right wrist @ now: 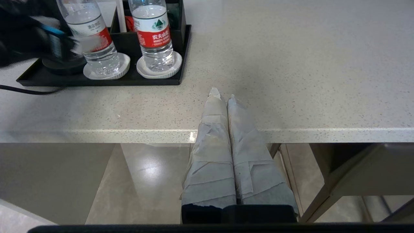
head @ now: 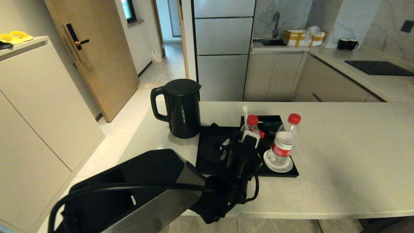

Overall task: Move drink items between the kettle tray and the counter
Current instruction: Return the bottled water to its original position, then return the kettle to its original position

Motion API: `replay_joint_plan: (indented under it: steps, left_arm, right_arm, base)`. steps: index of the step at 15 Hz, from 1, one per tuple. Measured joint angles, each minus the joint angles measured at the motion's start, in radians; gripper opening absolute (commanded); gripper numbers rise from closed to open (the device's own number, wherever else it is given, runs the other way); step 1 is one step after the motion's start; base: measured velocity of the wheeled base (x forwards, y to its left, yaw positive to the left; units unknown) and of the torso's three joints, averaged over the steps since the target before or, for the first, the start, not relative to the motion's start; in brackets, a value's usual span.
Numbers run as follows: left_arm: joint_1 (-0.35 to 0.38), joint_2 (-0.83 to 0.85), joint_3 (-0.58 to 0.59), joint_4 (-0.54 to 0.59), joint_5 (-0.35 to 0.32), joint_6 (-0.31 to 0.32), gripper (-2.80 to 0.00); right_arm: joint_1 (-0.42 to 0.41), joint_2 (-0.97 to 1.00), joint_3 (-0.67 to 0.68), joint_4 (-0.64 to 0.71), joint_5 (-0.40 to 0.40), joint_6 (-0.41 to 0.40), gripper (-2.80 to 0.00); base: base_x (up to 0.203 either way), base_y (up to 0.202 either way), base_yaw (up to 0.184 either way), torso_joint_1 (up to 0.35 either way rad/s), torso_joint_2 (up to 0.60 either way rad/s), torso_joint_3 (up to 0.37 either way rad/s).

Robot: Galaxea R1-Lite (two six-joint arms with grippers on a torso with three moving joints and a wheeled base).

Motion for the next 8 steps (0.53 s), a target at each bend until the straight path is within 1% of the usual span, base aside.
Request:
replay_joint_plan:
  steps: [4,6,7,8]
  left_arm:
    - [-0.057,-0.155,0.151,-0.023,0.042,-0.001,0.00]
    - [-0.098,-0.250,0.221,-0.022,0.075,-0.002,0.00]
    - [-0.115,-0.307,0.256,-0.020,0.094,-0.001,-2.80]
    - [-0.130,-0.369,0.294,-0.016,0.119,-0.001,-2.80]
  right_arm:
    - [0.000,0.000,0.000,0.000,0.000,0.000,-2.80]
    - [0.000,0.000,0.000,0.000,0.000,0.000,-2.80]
    - [0.000,0.000,0.000,0.000,0.000,0.000,-2.80]
    - [0.000,0.000,0.000,0.000,0.000,0.000,-2.80]
  base:
    - [0.000,0.000,0.000,0.000,0.00,0.000]
    - [0.000,0.000,0.000,0.000,0.00,0.000]
    - [0.000,0.000,0.000,0.000,0.00,0.000]
    - [0.000,0.000,0.000,0.000,0.00,0.000]
